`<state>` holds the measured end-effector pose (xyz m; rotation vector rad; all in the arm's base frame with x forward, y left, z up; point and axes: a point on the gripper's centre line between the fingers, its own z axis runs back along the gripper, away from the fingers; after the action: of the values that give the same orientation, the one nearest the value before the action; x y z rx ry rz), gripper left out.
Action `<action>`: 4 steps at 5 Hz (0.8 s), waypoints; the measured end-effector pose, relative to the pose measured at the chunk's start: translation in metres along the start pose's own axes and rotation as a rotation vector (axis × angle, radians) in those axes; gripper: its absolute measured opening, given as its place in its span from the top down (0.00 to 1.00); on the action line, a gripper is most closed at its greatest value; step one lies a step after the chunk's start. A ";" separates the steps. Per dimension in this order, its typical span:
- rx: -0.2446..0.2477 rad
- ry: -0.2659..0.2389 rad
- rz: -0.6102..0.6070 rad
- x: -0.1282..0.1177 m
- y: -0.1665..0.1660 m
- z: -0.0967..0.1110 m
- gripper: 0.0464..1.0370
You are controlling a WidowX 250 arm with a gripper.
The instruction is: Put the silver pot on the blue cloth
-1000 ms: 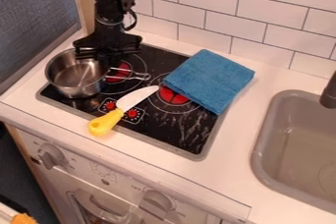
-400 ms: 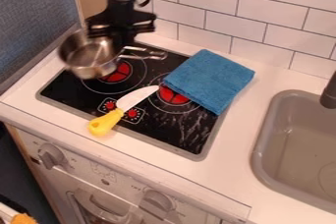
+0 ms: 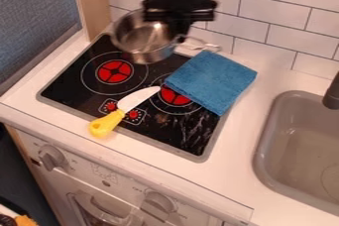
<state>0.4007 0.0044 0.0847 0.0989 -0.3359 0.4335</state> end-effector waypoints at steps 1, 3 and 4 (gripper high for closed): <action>-0.038 0.019 -0.111 -0.009 -0.033 -0.008 0.97; -0.038 0.059 -0.234 -0.033 -0.061 -0.031 0.97; -0.034 0.096 -0.285 -0.045 -0.069 -0.045 0.94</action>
<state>0.4050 -0.0680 0.0260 0.0908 -0.2303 0.1497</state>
